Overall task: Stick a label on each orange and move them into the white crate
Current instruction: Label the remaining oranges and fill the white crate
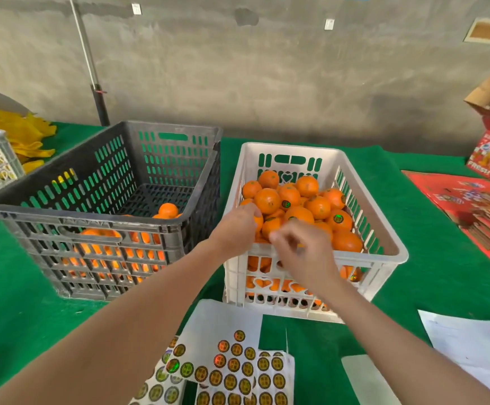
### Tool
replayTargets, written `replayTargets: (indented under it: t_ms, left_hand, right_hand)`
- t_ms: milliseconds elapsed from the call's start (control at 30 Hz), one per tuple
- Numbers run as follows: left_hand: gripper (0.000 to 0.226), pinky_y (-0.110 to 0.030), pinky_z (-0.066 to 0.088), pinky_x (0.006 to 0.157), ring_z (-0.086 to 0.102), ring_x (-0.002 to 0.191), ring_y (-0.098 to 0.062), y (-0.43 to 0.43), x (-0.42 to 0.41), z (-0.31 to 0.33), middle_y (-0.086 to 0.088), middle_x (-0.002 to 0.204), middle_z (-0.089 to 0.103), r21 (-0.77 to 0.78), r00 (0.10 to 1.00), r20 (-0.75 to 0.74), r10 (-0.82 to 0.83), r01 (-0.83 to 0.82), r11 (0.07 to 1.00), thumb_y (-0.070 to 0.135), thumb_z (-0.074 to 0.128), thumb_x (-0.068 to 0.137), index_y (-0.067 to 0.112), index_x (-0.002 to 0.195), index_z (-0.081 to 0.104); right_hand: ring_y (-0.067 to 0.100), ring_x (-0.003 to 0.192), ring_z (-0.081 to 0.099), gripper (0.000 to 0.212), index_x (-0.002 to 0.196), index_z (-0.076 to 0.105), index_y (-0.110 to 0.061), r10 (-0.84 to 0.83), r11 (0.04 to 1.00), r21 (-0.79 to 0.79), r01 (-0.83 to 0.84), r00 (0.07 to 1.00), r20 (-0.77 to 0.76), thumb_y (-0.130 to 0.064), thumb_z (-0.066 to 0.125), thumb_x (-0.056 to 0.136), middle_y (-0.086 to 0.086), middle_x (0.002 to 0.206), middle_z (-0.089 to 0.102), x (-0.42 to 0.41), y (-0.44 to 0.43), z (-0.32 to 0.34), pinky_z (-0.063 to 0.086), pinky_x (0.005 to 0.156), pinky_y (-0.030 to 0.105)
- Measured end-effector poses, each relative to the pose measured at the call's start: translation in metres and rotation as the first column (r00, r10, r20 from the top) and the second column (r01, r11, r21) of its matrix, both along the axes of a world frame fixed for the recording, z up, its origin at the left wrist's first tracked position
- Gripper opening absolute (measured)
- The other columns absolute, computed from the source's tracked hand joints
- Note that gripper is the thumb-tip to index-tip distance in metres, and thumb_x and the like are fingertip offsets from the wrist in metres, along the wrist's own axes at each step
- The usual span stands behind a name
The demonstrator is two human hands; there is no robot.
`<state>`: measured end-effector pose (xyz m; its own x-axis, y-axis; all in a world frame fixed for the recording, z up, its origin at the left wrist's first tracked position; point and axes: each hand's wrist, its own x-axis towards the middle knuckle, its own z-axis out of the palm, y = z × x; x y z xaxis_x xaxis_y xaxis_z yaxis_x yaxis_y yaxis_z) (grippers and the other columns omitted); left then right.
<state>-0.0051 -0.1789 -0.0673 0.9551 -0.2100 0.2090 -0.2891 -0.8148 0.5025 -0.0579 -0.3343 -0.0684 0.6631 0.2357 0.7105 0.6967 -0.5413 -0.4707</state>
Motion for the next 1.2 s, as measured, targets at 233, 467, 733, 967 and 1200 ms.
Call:
replayTargets:
  t_ms: [233, 467, 733, 967, 1200]
  left_hand:
    - [0.022, -0.019, 0.038, 0.075, 0.054, 0.089, -0.016, -0.003, -0.023, -0.002, -0.006, 0.098, 0.059, -0.237, 0.993, 0.113, 0.037, -0.010, 0.971, 0.008, 0.046, 0.096, 0.005, 0.115, 0.058]
    - [0.020, -0.009, 0.045, 0.076, 0.055, 0.088, -0.007, 0.026, -0.082, -0.033, 0.006, 0.095, 0.055, -0.590, 0.901, 0.292, 0.321, -0.095, 0.802, -0.003, 0.054, 0.090, 0.014, 0.100, 0.056]
    - [0.031, -0.024, 0.049, 0.078, 0.063, 0.095, -0.014, 0.064, -0.091, -0.057, 0.003, 0.101, 0.068, -0.289, 0.825, -0.565, -0.011, -0.185, 0.939, 0.027, 0.077, 0.079, 0.018, 0.106, 0.066]
    - [0.017, -0.037, 0.057, 0.076, 0.070, 0.088, -0.031, 0.058, -0.093, -0.044, -0.014, 0.093, 0.073, -0.489, 0.688, -0.704, -0.175, -0.291, 0.822, 0.005, 0.071, 0.079, 0.005, 0.096, 0.069]
    - [0.031, -0.047, 0.052, 0.090, 0.063, 0.105, -0.039, 0.061, -0.101, -0.041, -0.022, 0.114, 0.066, -0.599, 0.595, -0.737, -0.321, -0.354, 0.719, 0.004, 0.059, 0.088, 0.001, 0.119, 0.060]
  right_hand:
    - [0.017, 0.089, 0.059, 0.040, 0.101, 0.052, -0.016, -0.354, 0.881, -0.462, -0.104, 0.503, -0.788, -0.055, 0.047, 0.091, 0.000, 0.095, 0.059, -0.037, 0.014, -0.125, 0.047, 0.077, 0.030]
    - [0.009, 0.068, 0.049, 0.025, 0.079, 0.042, -0.020, -0.151, 0.984, -0.098, 0.149, 0.405, -0.902, 0.003, 0.052, 0.081, -0.004, 0.076, 0.046, -0.045, 0.046, -0.138, 0.050, 0.071, 0.029]
    - [0.028, 0.086, 0.062, 0.029, 0.079, 0.055, -0.016, 0.278, 0.931, 0.360, 0.065, 0.515, -0.811, 0.013, 0.055, 0.084, 0.006, 0.091, 0.058, -0.060, 0.023, -0.087, 0.057, 0.073, 0.043]
    - [0.003, 0.066, 0.047, 0.027, 0.080, 0.065, -0.026, 0.244, 0.962, 0.262, -0.069, 0.643, -0.726, 0.000, 0.069, 0.081, -0.015, 0.079, 0.061, -0.068, 0.018, -0.066, 0.038, 0.066, 0.012]
    - [0.010, 0.114, 0.047, 0.019, 0.092, 0.075, -0.021, -0.018, 1.000, -0.003, 0.019, 0.912, -0.411, -0.016, 0.079, 0.075, -0.004, 0.116, 0.056, -0.081, 0.024, -0.075, 0.036, 0.099, 0.023]
